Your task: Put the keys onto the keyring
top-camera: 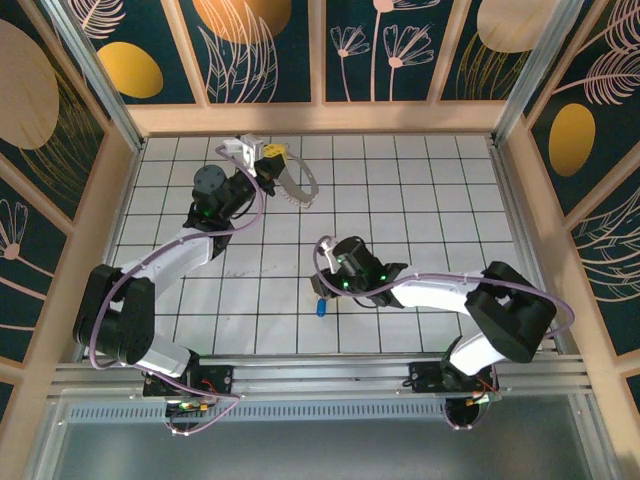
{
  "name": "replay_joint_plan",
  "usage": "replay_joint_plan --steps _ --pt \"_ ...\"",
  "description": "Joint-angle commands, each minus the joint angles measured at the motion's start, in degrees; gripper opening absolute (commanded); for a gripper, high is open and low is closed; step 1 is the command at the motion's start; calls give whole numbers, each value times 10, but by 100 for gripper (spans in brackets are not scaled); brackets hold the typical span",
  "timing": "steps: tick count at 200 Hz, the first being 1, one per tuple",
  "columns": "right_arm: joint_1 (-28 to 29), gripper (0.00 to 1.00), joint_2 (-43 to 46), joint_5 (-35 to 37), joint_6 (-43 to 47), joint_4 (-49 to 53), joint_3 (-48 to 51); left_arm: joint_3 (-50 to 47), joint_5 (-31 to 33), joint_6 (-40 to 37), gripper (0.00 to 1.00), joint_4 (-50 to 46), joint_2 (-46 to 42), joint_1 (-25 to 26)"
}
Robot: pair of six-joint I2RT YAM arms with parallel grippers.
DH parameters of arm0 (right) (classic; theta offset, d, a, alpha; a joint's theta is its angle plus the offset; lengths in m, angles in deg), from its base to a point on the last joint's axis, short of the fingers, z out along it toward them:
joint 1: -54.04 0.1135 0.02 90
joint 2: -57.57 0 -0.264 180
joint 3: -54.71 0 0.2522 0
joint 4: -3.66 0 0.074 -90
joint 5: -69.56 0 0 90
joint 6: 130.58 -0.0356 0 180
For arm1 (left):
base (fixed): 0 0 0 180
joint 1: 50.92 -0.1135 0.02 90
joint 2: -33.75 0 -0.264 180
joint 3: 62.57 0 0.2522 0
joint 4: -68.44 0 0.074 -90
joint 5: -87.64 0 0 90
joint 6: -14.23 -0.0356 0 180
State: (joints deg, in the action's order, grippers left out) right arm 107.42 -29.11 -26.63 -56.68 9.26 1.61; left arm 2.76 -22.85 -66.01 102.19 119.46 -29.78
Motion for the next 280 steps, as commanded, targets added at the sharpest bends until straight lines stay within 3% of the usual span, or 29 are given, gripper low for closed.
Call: replay_joint_plan --steps 1,78,280 --pt "31 33 -28 65 41 59 -35 -9 0 8 0 21 -29 -11" --pt "67 32 -58 112 52 100 -60 -14 -4 9 0 18 -35 -20" --pt "79 28 -62 88 60 103 -60 -18 -6 10 0 13 -36 -20"
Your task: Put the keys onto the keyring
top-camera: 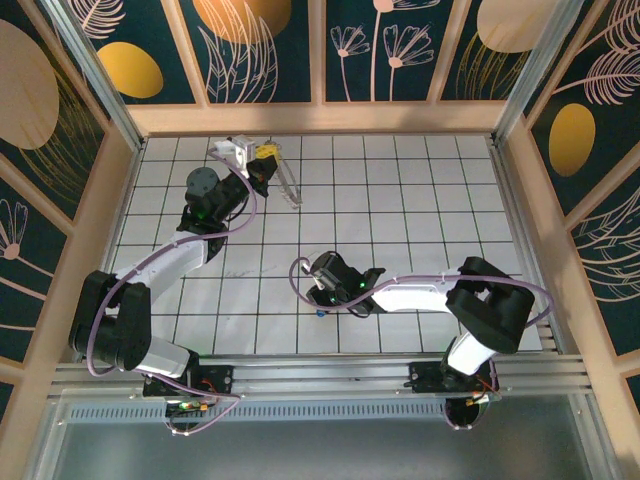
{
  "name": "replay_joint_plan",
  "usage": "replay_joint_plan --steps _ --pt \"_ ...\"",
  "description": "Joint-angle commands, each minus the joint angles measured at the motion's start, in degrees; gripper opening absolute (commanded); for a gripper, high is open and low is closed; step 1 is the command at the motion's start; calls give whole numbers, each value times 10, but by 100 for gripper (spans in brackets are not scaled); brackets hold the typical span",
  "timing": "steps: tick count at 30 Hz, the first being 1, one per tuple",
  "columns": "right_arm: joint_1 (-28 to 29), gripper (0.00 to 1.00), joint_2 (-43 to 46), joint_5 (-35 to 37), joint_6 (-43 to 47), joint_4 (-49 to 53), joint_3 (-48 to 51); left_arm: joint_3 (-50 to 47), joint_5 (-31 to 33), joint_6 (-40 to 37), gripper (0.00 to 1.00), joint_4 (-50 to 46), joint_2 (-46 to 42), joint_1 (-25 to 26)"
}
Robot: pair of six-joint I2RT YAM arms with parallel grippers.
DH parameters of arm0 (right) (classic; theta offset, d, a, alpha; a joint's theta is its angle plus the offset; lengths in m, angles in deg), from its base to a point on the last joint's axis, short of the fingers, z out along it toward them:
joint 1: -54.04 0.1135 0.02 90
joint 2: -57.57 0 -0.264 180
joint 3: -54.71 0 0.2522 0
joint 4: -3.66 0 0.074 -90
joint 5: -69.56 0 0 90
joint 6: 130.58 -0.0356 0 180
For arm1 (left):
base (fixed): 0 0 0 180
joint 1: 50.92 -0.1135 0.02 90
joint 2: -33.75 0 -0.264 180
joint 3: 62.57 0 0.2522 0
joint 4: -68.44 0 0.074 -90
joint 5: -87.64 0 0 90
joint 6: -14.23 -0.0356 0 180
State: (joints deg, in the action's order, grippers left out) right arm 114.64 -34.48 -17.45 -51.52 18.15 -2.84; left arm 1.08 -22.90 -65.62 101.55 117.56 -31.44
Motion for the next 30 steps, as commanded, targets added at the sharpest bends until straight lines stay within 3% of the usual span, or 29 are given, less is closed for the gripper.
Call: replay_joint_plan --steps 1,30 --pt "7 28 -8 -4 8 14 -15 -1 -6 6 0 20 -17 -3" --pt "17 28 -21 -8 5 9 10 3 -7 6 0 19 -15 -4"
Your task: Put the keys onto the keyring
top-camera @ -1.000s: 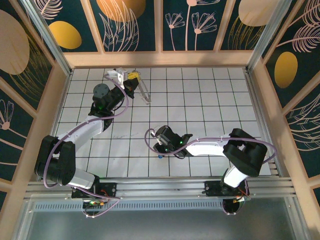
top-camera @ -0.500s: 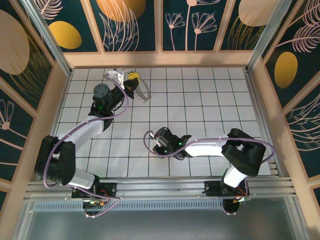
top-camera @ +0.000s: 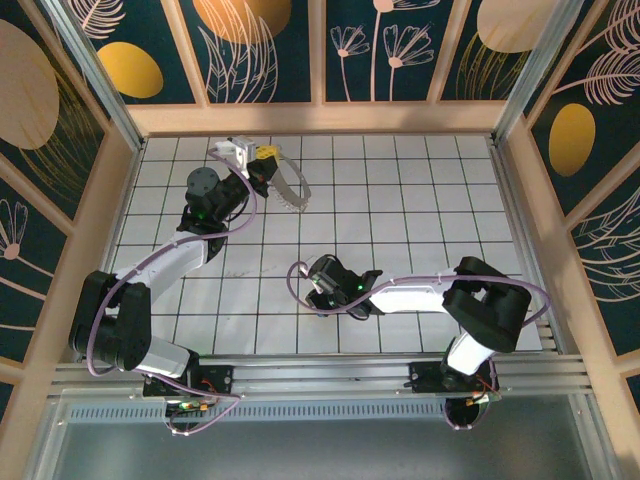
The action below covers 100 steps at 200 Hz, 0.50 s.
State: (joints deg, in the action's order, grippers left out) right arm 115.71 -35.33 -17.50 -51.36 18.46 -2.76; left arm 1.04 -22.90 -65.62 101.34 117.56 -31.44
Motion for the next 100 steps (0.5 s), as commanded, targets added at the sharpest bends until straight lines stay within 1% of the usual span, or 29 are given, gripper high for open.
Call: replay_joint_plan --steps 1,29,57,74,81,100 --pt "6 28 -14 -8 3 6 9 3 -6 6 0 21 -14 -4" --pt "6 26 -19 -8 2 2 13 3 -6 7 0 22 -14 -4" --pt "6 22 -20 -6 2 1 14 3 -7 9 0 23 -14 -4" --pt "5 16 -18 -6 3 1 13 3 -8 9 0 23 -13 -4" --pt "6 10 -16 -5 4 2 13 3 -8 10 0 24 -13 -4" --pt "6 0 -7 -2 6 9 8 2 -9 13 0 25 -13 -3"
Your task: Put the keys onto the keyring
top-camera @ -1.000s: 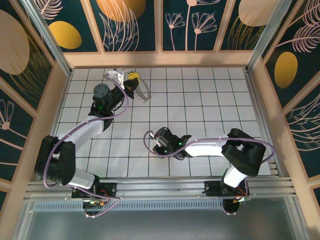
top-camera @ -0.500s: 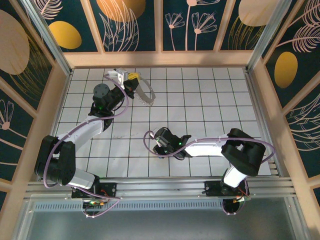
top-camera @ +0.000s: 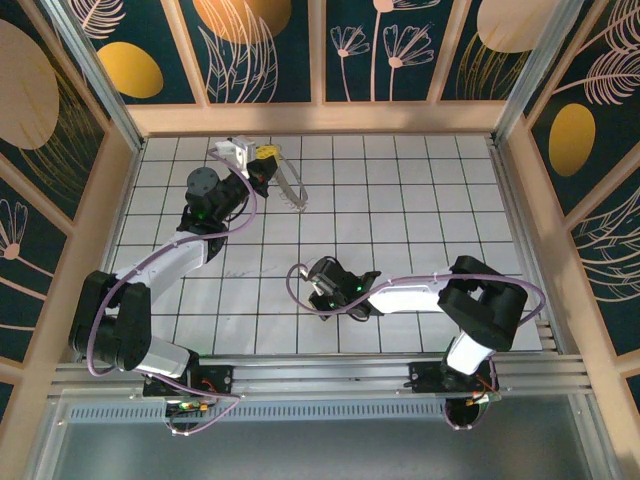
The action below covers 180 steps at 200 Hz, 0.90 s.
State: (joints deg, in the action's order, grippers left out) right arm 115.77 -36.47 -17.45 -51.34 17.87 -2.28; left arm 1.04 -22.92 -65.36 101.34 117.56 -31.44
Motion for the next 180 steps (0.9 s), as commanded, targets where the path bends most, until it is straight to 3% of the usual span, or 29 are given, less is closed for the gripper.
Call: replay_joint_plan --steps 1,60,122,180 --pt "5 0 5 -3 6 15 3 2 -10 10 0 25 -13 -4" --pt "-35 0 106 -18 14 36 -7 4 -18 15 0 26 -13 -4" --pt "-202 0 279 -220 -20 -48 53 11 -48 24 0 25 -13 -3" --pt "-350 0 342 -373 -79 -130 66 24 -105 43 0 26 -2 -4"
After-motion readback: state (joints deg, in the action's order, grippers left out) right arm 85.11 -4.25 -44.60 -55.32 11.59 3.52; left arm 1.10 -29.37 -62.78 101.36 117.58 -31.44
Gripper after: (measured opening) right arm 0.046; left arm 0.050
